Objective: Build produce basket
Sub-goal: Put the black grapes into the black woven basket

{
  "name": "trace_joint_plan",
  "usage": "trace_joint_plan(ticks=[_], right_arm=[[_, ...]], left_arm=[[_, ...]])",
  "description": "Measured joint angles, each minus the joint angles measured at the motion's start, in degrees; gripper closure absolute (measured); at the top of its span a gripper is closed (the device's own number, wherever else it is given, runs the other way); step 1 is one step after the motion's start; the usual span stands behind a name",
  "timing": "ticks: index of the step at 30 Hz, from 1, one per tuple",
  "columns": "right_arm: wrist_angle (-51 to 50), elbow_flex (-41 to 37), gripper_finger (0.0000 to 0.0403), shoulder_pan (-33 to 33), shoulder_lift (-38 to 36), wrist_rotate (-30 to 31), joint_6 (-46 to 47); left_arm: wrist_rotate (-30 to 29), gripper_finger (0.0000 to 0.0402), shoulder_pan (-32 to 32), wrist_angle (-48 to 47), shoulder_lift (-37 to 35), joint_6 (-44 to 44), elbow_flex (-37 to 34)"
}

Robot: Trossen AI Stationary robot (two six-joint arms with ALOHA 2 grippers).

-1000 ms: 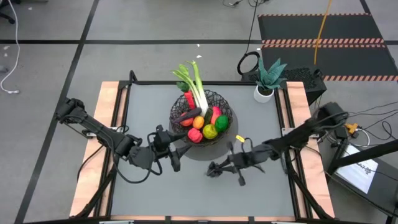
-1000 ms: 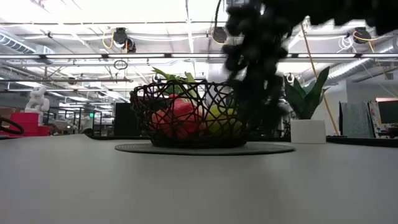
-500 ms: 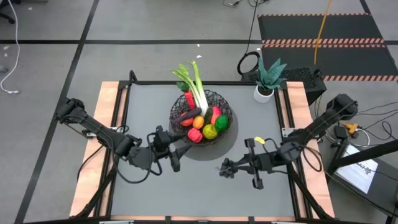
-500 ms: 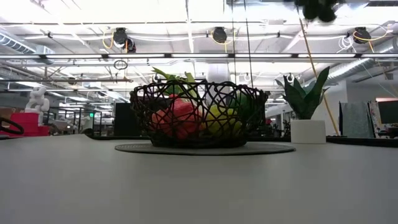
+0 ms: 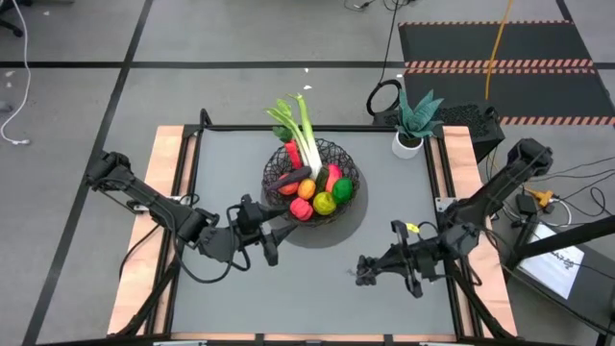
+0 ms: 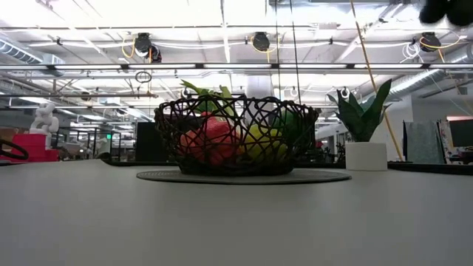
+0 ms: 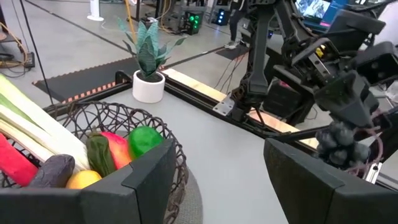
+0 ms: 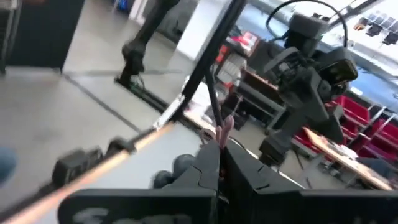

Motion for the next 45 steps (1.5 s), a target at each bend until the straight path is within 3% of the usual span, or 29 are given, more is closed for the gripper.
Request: trace_joint_plan(ticks=[11,23,30,45], right_arm=[[-4.4,0.0,0.0399,5.3,-1.3,15.4,-14.9],[-7.8,0.0,0.0399,8.7,-1.3,17.2,-26.4],[-6.3,0.0,0.0399,10.7,-1.3,27.3,-23.9],[2.2,0.0,0.0399,10.6,-1.3,27.3,-6.0]], left_arm=[[0.0,0.0158,0.2,-0.5,0.0,1.1,0.0],[0.0,0.0158,0.2,-2.1,0.0,0.9,0.0],[0.0,0.0158,0.2,-2.1,0.0,0.8,0.0],[0.0,0.0158,1.4,-1.6,1.1,-0.4,0.0]])
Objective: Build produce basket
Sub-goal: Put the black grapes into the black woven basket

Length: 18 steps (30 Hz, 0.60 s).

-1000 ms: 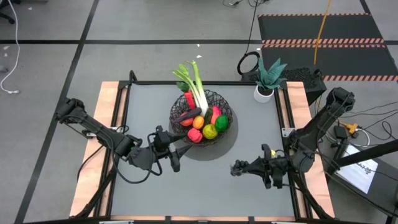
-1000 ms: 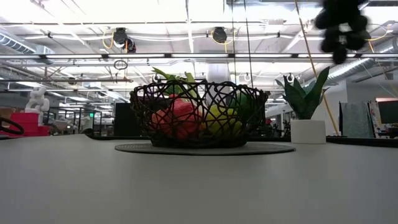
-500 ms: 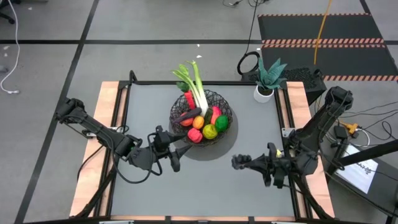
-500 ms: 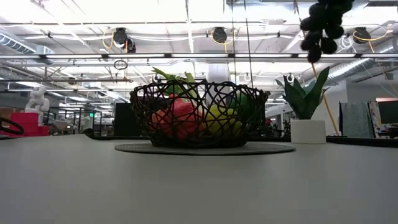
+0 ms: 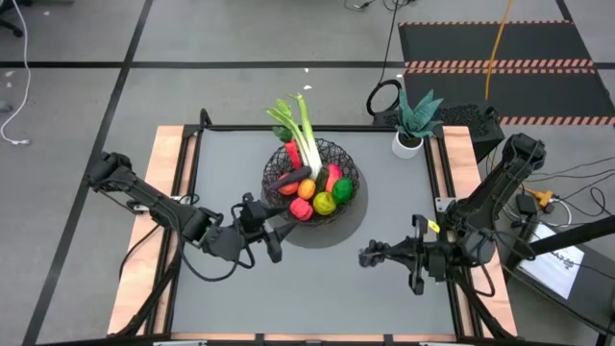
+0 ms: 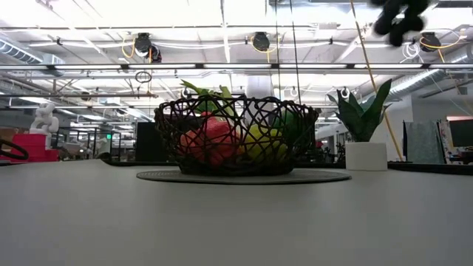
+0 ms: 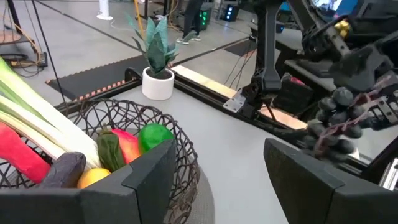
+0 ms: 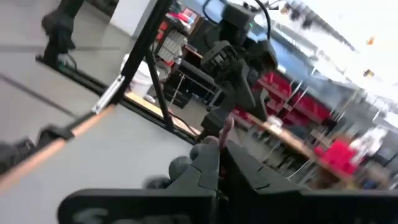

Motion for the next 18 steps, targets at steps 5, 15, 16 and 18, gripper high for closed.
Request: trace_joint_plan(ticks=[5,15,16,18], right_arm=[[0.0,0.0,0.0399,-1.4,0.0,-0.1,13.8],[5.1,0.0,0.0398,-5.1,0.0,-10.7,32.8],[6.0,0.0,0.0398,-5.4,0.0,-13.1,34.4],[7.8,0.0,0.0398,-5.9,0.0,-17.0,37.2]], left_arm=[[0.0,0.0158,0.1,-0.1,0.4,0.0,0.0],[0.0,0.0158,-0.1,1.2,0.3,0.0,0.0],[0.0,0.0158,-0.1,1.4,0.3,0.2,0.0],[0.0,0.0158,-0.1,1.6,0.3,0.2,0.0]])
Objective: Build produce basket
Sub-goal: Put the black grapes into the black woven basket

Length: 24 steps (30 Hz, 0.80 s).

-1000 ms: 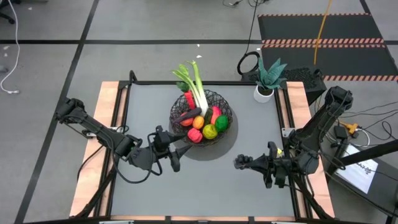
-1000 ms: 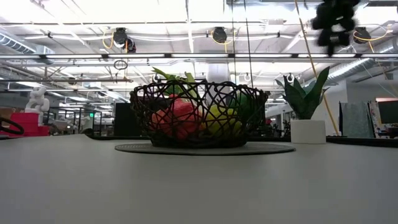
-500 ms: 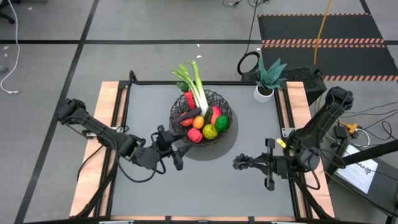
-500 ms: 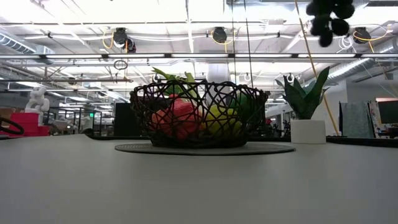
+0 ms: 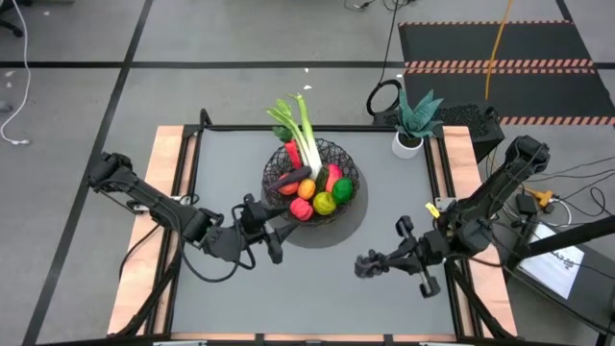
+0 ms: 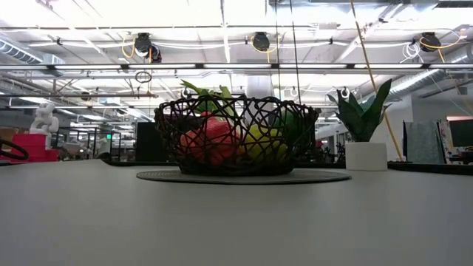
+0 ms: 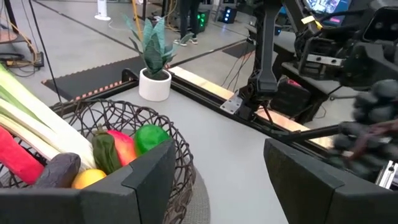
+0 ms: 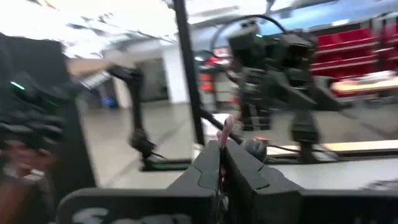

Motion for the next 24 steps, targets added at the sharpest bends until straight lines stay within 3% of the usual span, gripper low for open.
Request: trace_joint_plan(ticks=[5,12,24], right_arm=[[2.2,0.0,0.0398,0.0,0.0,-5.4,4.0],[5.6,-0.2,0.0398,0.0,0.1,-5.6,7.9],[7.2,-2.3,0.0399,-1.5,0.1,-5.1,-1.8]], left_arm=[[0.0,0.0158,0.1,0.1,0.0,0.4,0.0],[0.0,0.0158,0.1,2.5,0.0,3.0,0.0],[0.0,0.0158,0.0,3.1,0.0,3.7,0.0]])
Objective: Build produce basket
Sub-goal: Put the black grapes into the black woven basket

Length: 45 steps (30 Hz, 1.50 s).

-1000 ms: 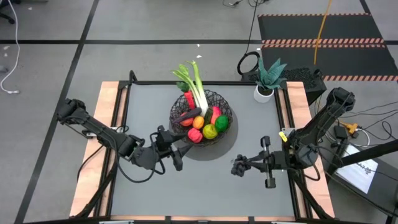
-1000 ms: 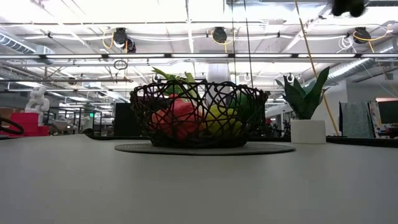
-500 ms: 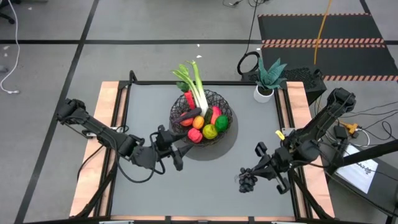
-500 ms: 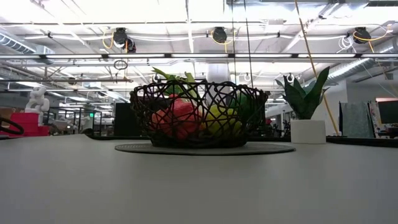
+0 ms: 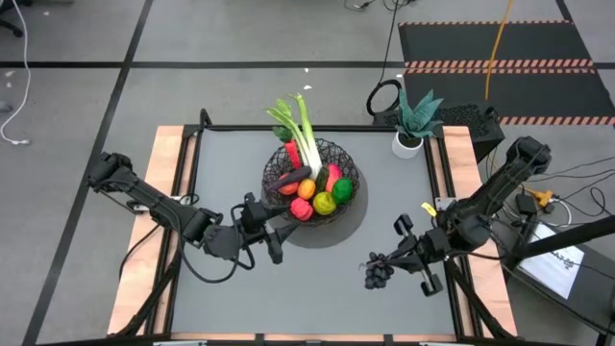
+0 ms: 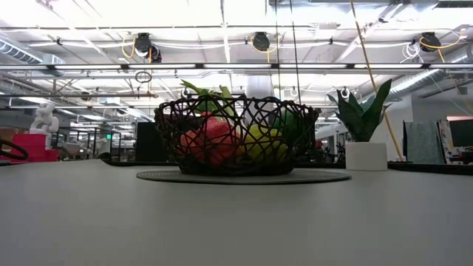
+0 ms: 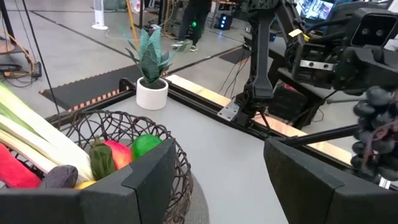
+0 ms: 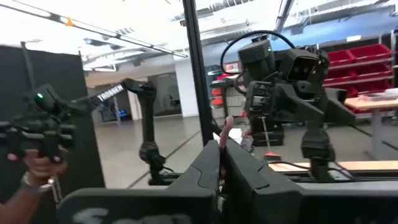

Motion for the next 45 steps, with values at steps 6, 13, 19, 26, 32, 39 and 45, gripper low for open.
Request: trace_joint_plan(ticks=[6,13,19,26,32,39,45], right_arm=[[0.0,-2.0,0.0399,-3.5,0.0,0.1,-1.1],[1.2,-2.5,0.0399,-11.9,1.6,2.8,2.4],[6.2,-2.5,0.0399,-21.4,5.1,2.3,14.6],[0.1,4.9,0.0399,-30.1,9.4,-4.5,14.9],[-11.4,13.7,0.0399,-38.6,14.7,-8.4,15.2],[-10.4,15.2,0.0399,-44.5,21.7,-11.2,18.9],[-7.4,15.2,0.0399,-47.5,27.1,-14.1,22.3]], left_arm=[[0.0,0.0158,0.0,0.2,0.0,0.4,0.0],[0.0,0.0158,0.0,0.3,0.0,1.1,0.0],[0.0,0.0158,0.0,0.6,0.0,2.6,0.0],[0.0,0.0158,0.2,5.5,0.0,7.7,0.0],[0.0,0.0158,0.3,6.9,-0.1,9.8,0.0],[0.0,0.0158,-1.0,7.0,-0.1,10.0,0.0],[0.0,0.0158,-1.2,7.5,-0.1,10.5,0.0]])
